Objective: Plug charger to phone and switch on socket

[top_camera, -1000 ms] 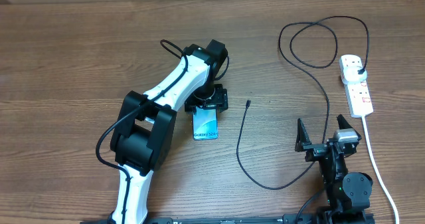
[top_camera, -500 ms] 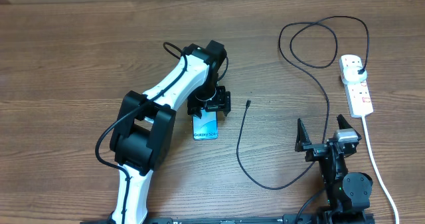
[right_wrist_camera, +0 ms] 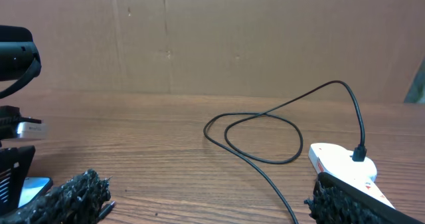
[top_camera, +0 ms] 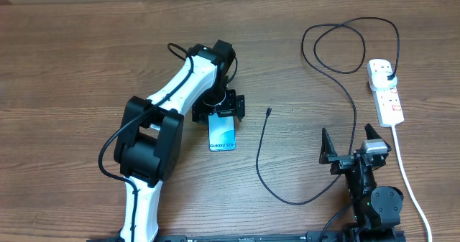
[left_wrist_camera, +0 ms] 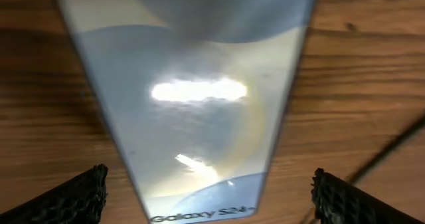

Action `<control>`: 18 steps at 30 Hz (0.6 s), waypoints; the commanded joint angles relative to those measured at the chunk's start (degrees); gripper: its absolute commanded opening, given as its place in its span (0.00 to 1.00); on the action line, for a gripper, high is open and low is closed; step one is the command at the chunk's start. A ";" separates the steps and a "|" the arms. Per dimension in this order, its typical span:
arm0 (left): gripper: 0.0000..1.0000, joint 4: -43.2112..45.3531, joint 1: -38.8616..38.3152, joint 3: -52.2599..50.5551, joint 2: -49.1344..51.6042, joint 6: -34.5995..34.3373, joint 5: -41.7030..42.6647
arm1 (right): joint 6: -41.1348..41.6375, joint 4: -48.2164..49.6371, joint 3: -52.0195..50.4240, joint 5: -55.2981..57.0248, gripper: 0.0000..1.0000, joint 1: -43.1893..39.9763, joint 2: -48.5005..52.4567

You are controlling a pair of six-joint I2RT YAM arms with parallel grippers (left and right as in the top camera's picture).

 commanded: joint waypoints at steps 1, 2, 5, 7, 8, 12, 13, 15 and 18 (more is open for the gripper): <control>1.00 -0.63 -1.11 1.46 0.35 -4.79 -9.33 | -0.09 0.31 -0.61 0.11 1.00 -0.37 -0.42; 1.00 -0.63 -1.31 1.46 0.35 -5.53 -10.16 | -0.09 0.31 -0.61 0.11 1.00 -0.37 -0.42; 1.00 -0.22 -2.21 1.46 0.35 -9.51 -14.03 | -0.09 0.31 -0.61 0.11 1.00 -0.37 -0.42; 1.00 0.15 -2.84 1.44 0.37 -11.21 -15.34 | -0.09 0.31 -0.61 0.09 1.00 -0.37 -0.42; 1.00 0.57 -3.17 1.42 0.37 -11.26 -14.95 | -0.09 0.31 -0.61 0.11 1.00 -0.37 -0.42; 0.99 2.23 -4.17 1.40 0.37 -11.21 -14.73 | -0.09 0.33 -0.61 0.09 1.00 -0.37 -0.42; 1.00 2.49 -4.17 1.40 0.37 -11.02 -14.73 | -0.09 0.31 -0.61 0.09 1.00 -0.37 -0.42; 0.99 2.82 -4.17 1.40 0.37 -10.78 -14.71 | -0.09 0.31 -0.61 0.11 1.00 -0.37 -0.42; 1.00 2.75 -4.00 1.25 0.37 -10.58 -14.69 | -0.09 0.31 -0.61 0.09 1.00 -0.37 -0.42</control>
